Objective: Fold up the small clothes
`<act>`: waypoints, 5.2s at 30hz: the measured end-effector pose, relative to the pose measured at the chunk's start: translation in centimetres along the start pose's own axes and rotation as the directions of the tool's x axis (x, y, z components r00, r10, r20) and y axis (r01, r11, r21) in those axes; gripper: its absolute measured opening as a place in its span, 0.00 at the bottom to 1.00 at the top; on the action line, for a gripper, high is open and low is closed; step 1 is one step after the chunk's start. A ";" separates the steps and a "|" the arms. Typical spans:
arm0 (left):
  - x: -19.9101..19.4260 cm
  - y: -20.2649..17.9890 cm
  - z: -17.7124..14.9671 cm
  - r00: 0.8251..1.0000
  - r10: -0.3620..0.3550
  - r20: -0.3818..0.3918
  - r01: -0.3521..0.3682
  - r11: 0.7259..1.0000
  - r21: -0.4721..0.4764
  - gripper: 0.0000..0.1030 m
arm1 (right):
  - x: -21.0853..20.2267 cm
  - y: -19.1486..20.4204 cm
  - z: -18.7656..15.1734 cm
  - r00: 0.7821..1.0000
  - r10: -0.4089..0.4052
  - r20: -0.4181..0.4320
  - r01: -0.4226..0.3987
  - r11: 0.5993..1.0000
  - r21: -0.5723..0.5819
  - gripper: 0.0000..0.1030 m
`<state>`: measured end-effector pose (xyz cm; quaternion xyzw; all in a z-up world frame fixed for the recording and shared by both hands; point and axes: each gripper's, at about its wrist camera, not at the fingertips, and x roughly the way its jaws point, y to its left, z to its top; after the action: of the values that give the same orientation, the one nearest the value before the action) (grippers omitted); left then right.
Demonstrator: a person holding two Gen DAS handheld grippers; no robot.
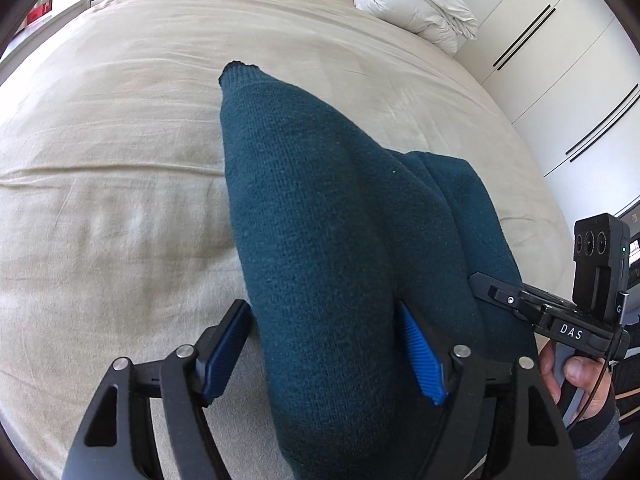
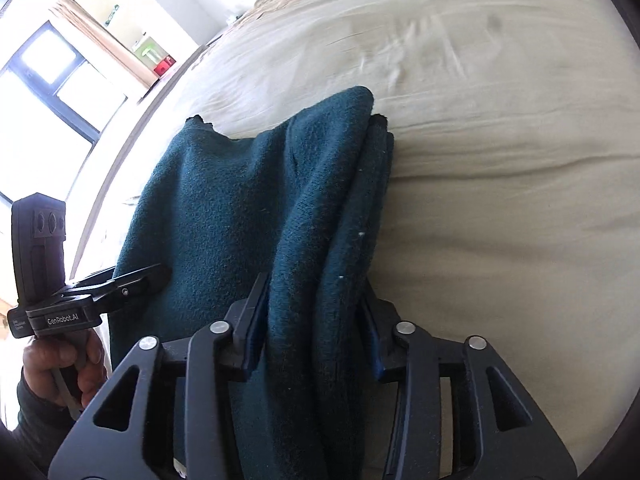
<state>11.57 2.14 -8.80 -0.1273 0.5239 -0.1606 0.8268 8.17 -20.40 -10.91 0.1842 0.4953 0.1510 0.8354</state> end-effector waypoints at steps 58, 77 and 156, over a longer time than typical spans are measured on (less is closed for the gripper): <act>-11.6 -5.6 -10.9 0.874 0.413 0.255 -0.429 0.903 0.009 1.00 | -14.9 7.6 -5.3 0.845 -0.366 0.390 0.420 0.906 -0.058 1.00; -9.8 -4.2 -11.8 0.895 0.411 0.175 -0.413 0.910 -0.026 1.00 | -9.0 7.1 -6.5 0.904 -0.380 0.194 0.398 0.916 -0.058 1.00; -9.2 -3.8 -12.5 0.890 0.425 0.166 -0.425 0.904 -0.038 1.00 | -6.8 6.6 -7.0 0.898 -0.418 0.136 0.426 0.904 -0.035 1.00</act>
<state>-3.97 1.76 -5.02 -0.0231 0.4664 0.0358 0.8835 -1.61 -16.40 -5.77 0.0546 0.4649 -0.0298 0.8832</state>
